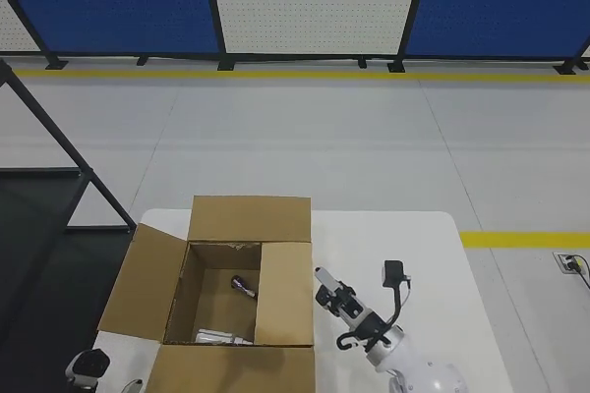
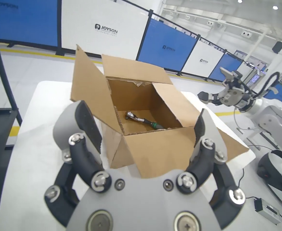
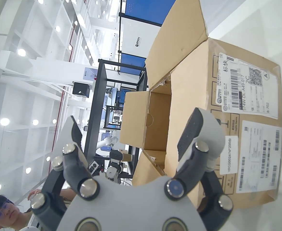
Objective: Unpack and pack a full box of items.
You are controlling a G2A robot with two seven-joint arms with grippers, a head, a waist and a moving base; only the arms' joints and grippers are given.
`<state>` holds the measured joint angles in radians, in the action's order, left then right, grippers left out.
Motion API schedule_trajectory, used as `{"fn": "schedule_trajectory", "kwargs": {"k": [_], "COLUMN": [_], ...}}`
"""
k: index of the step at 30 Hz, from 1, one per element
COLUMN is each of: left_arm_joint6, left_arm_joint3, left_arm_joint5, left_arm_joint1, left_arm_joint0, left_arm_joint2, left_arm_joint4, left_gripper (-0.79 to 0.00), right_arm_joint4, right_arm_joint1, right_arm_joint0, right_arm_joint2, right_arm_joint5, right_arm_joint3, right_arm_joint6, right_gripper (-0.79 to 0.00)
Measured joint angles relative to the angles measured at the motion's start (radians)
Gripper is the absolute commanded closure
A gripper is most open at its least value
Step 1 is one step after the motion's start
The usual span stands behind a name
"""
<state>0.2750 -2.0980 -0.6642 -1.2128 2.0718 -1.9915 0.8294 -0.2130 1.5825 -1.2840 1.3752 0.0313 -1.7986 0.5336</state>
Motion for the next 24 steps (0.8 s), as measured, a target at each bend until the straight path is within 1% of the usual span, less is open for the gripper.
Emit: {"fn": "schedule_trajectory", "kwargs": {"k": [2,4,6,8,12,16,19,20,22,24], "left_arm_joint6": [0.006,-0.015,-0.042,-0.1,-0.261,-0.451,-0.6,-0.637,-0.66,-0.641], "left_arm_joint3": [-0.025,-0.042,-0.056,-0.084,-0.133,-0.161,-0.157,-0.155,-0.154,-0.154], "left_arm_joint5": [-0.029,-0.059,-0.059,-0.031,0.076,0.222,0.339,0.365,0.373,0.363], "left_arm_joint1": [-0.001,0.0,0.001,0.003,0.01,0.017,0.022,0.023,0.023,0.023], "left_arm_joint0": [0.02,0.031,0.031,0.018,-0.052,-0.161,-0.252,-0.273,-0.276,-0.271], "left_arm_joint2": [-0.005,-0.015,-0.021,-0.017,0.032,0.127,0.202,0.214,0.217,0.216], "left_arm_joint4": [-0.005,-0.047,-0.092,-0.137,-0.187,-0.193,-0.181,-0.174,-0.17,-0.17], "left_gripper": [-0.785,-0.785,-0.785,-0.785,-0.785,-0.785,-0.785,-0.785,-0.785,-0.785], "right_arm_joint4": [0.012,0.026,0.038,0.051,0.066,0.068,0.068,0.068,0.068,0.068], "right_arm_joint1": [-0.004,-0.008,-0.011,-0.014,-0.02,-0.023,-0.023,-0.023,-0.023,-0.023], "right_arm_joint0": [0.0,0.003,0.005,0.007,0.006,-0.004,-0.004,-0.004,-0.004,-0.004], "right_arm_joint2": [0.006,0.013,0.019,0.023,0.027,0.026,0.026,0.026,0.026,0.026], "right_arm_joint5": [0.016,0.03,0.043,0.057,0.076,0.083,0.083,0.083,0.083,0.083], "right_arm_joint3": [0.011,0.024,0.034,0.045,0.057,0.052,0.052,0.052,0.052,0.052], "right_arm_joint6": [0.004,0.009,0.011,0.013,0.013,0.008,0.008,0.008,0.008,0.008], "right_gripper": [-0.785,-0.785,-0.785,-0.785,-0.785,-0.785,-0.785,-0.785,-0.785,-0.785]}}
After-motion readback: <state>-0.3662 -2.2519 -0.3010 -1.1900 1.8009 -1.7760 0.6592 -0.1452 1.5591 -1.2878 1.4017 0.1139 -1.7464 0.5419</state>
